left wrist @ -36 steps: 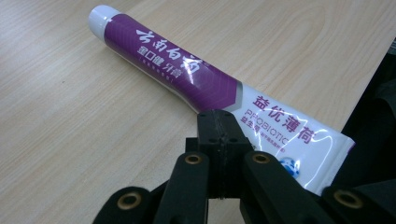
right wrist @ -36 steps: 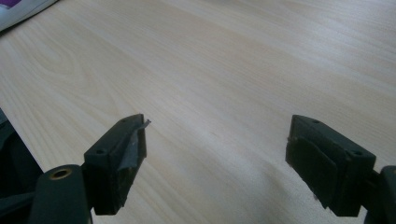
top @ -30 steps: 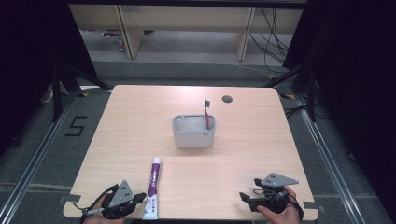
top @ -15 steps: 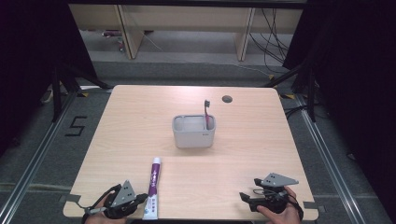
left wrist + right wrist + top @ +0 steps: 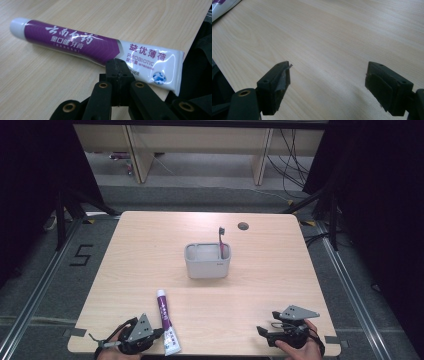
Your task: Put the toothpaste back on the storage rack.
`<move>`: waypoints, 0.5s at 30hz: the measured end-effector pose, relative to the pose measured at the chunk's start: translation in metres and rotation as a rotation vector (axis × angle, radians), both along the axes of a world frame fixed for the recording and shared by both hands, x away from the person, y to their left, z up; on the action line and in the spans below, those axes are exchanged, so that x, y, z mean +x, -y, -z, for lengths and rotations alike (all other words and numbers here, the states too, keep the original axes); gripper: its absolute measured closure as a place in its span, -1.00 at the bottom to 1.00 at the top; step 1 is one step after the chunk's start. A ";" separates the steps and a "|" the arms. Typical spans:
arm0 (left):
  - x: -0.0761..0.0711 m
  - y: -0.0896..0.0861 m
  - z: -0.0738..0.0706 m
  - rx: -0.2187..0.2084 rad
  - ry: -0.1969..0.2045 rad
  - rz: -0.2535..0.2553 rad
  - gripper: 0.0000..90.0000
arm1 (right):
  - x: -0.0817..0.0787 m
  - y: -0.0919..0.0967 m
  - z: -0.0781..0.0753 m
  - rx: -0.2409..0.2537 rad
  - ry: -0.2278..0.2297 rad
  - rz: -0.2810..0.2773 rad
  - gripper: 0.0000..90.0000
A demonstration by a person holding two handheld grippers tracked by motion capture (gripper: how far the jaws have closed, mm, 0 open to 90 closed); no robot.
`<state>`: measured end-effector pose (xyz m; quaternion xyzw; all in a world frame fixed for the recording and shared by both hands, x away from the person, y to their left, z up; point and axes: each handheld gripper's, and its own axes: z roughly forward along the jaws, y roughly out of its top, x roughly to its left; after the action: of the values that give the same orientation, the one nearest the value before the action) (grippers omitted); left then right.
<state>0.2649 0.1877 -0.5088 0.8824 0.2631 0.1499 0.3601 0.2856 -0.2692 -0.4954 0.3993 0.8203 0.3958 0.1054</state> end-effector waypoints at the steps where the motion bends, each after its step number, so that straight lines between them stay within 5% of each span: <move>1: 0.000 0.001 0.000 0.004 0.000 0.006 0.99 | 0.000 0.000 0.000 0.000 0.000 0.000 -0.54; 15: 0.006 0.021 -0.001 0.015 0.004 0.044 0.98 | 0.000 0.000 0.000 0.002 -0.001 -0.002 -0.54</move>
<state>0.2710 0.1669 -0.5076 0.8904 0.2418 0.1455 0.3571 0.2855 -0.2690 -0.4953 0.3988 0.8203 0.3964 0.1046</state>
